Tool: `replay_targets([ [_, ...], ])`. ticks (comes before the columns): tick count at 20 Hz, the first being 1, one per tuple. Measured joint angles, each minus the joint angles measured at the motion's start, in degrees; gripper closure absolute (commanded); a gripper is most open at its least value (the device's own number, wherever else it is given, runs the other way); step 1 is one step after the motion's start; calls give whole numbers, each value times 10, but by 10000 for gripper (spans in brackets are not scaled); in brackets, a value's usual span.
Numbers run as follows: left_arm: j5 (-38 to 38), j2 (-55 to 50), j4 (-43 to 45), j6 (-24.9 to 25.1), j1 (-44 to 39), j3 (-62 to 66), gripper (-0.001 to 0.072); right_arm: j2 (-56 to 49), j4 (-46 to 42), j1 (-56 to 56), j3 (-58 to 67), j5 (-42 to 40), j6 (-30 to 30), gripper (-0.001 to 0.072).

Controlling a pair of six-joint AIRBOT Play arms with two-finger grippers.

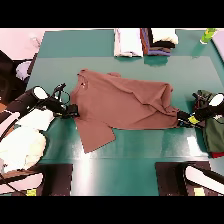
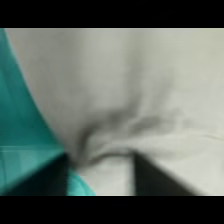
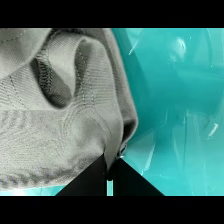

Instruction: Fold the shirts.

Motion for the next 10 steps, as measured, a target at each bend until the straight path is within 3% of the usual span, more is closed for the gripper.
replay_targets([
  [6, -25, 19, 6, 32, -1, 40, 682, 44, -5, 1, 6, -10, 0, 691],
  [10, -57, 105, 57, 33, -1, 155, 681, 117, 1, 1, 81, 25, -9, 692],
])
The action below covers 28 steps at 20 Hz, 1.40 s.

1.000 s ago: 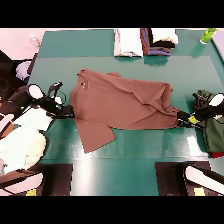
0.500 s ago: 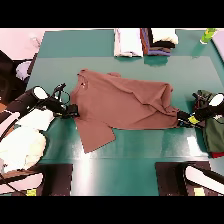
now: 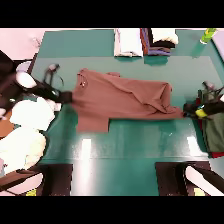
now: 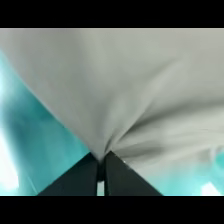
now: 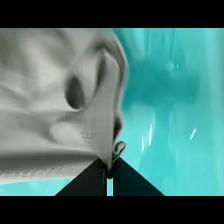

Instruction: Fold the shirts.

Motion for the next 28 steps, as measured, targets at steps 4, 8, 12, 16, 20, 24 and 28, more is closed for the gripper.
replay_targets([
  [4, -29, 110, 59, -3, 0, 183, 682, 86, 4, 0, 155, 32, -3, 692],
  [8, -36, 185, 94, -5, 0, 389, 682, 153, 0, 0, 351, 41, -5, 692],
  [12, -35, 211, 109, -10, 0, 535, 683, 173, -16, -2, 537, 51, -5, 692],
  [16, -27, 213, 113, -20, 0, 562, 682, 130, -37, -3, 694, 106, -6, 692],
  [20, -44, 188, 115, -31, 0, 487, 681, 72, -38, -3, 723, 151, -6, 692],
  [24, -71, 110, 113, -37, 0, 369, 681, 12, -32, -3, 584, 161, -11, 692],
  [28, -58, -10, 110, -37, 0, 247, 681, -72, -34, 10, 411, 126, -24, 692],
])
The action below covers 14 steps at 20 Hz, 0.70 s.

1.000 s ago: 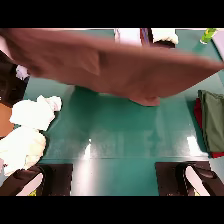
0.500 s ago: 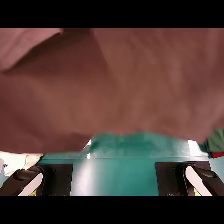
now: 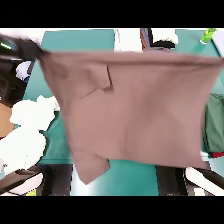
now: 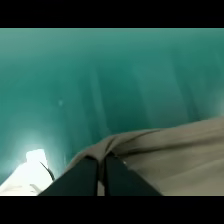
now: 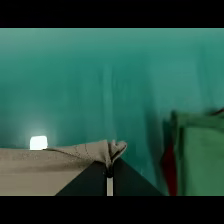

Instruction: Fold the shirts.

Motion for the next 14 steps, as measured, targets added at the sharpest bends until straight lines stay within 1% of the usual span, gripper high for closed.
replay_targets([
  [2, 19, -68, 0, 9, 0, -33, 681, -53, -3, 13, -57, -32, -3, 692],
  [4, 50, -132, 0, 21, 0, -45, 682, -110, -4, 27, -85, -68, -5, 692],
  [8, 76, -214, 0, 33, 1, -17, 682, -203, -4, 54, -50, -103, -6, 692],
  [11, 71, -235, -2, 37, 1, 17, 681, -235, -3, 64, -3, -102, -7, 692],
  [14, 31, -244, -2, 43, 1, 32, 681, -233, -10, 64, 7, -91, -11, 693],
])
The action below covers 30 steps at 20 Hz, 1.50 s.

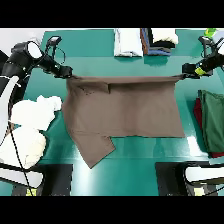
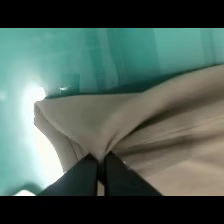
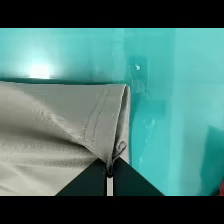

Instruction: Fold the shirts.

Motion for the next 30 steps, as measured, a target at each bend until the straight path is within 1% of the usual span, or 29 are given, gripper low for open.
replay_targets([
  [4, -56, -4, -2, 2, 0, -33, 681, 34, -16, 0, -71, 2, -2, 692],
  [10, -64, -6, -9, 1, 0, -111, 676, 59, -19, -1, -196, -35, -4, 686],
  [11, -62, -6, -10, -1, 0, -117, 464, 60, -19, -1, -208, -38, -4, 581],
  [12, -62, -6, -9, -4, 0, -122, 229, 61, -19, -1, -217, -42, -3, 363],
  [13, -62, -5, -9, -10, 0, -125, 225, 62, -20, -1, -223, -43, -3, 316],
  [16, -66, 11, -6, -28, 0, -127, 225, 66, -18, -1, -215, -35, -1, 317],
  [20, -92, 83, 18, -65, 0, -157, 226, 110, -17, -1, -195, -15, 0, 317],
  [22, -100, 139, 22, -84, 0, -213, 226, 143, -17, -1, -201, -13, 0, 317],
  [25, -97, 234, 14, -111, 0, -340, 226, 191, -16, -1, -224, -16, 1, 317],
  [30, -59, 355, -58, -137, -1, -536, 227, 220, -5, -1, -250, -19, 1, 318],
])
